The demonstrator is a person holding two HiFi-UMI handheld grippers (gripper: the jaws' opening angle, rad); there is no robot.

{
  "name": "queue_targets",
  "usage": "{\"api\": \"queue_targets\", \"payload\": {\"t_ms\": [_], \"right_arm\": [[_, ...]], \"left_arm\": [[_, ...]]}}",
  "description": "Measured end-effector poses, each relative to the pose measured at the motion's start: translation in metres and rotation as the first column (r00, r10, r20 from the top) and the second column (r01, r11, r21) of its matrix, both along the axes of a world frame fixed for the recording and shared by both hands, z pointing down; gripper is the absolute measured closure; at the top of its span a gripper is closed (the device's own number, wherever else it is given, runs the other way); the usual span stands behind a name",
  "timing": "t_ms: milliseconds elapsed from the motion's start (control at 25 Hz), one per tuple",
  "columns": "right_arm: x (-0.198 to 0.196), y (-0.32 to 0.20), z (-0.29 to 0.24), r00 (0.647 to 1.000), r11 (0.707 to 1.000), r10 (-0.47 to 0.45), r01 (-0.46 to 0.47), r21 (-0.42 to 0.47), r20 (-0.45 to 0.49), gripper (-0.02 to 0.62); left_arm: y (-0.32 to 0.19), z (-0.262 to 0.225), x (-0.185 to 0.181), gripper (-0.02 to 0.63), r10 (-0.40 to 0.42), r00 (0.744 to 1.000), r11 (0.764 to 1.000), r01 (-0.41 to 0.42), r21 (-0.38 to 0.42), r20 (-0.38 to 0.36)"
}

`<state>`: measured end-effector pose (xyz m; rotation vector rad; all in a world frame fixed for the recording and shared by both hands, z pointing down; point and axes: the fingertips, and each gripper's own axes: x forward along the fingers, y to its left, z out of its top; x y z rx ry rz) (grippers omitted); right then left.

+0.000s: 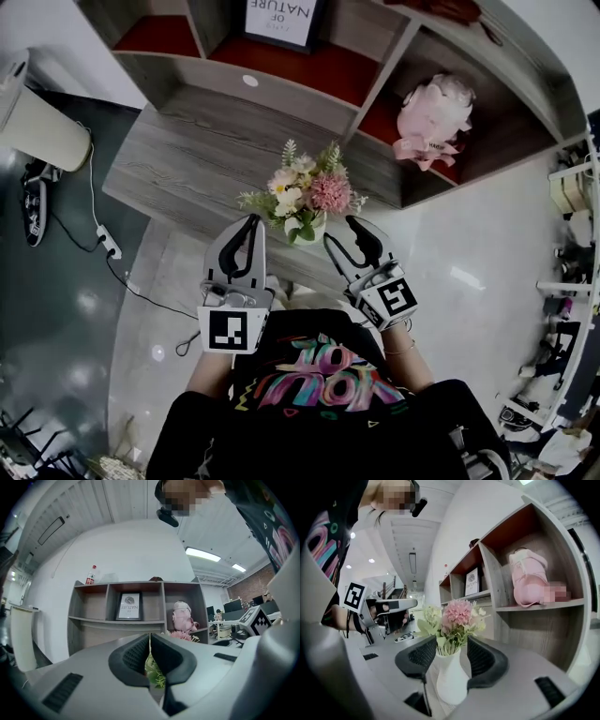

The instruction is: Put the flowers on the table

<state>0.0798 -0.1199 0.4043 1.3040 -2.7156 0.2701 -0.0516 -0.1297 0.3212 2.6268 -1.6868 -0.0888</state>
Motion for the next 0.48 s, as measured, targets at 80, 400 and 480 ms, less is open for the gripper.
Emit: {"api": "queue_targets", "payload": {"t_ms": [80,400,480], "right_arm": [[0.005,-0.001,-0.012,1.0,1.0,0.013,-0.014,0.007,0.012,0.387],[0.011,-0.006,-0.062,0.997,0.995,0.024,-0.03,0.097,0.069,0.514],[0.012,-0.009,-0.071,0.997,0.992,0.027,-0.036,0.118,0.077,0.54]], "left_arm": [[-0.001,-0.006,0.001,0.577,0.005,1.0,1.0,-0.005,0.008,-0.002],[-0.002,-0.028,0.014,0.577,0.052,0.999,0.997,-0.053,0.05,0.005],[-0.001,-0.031,0.019,0.577,0.068,0.998,0.996,-0.068,0.053,0.005]]}}
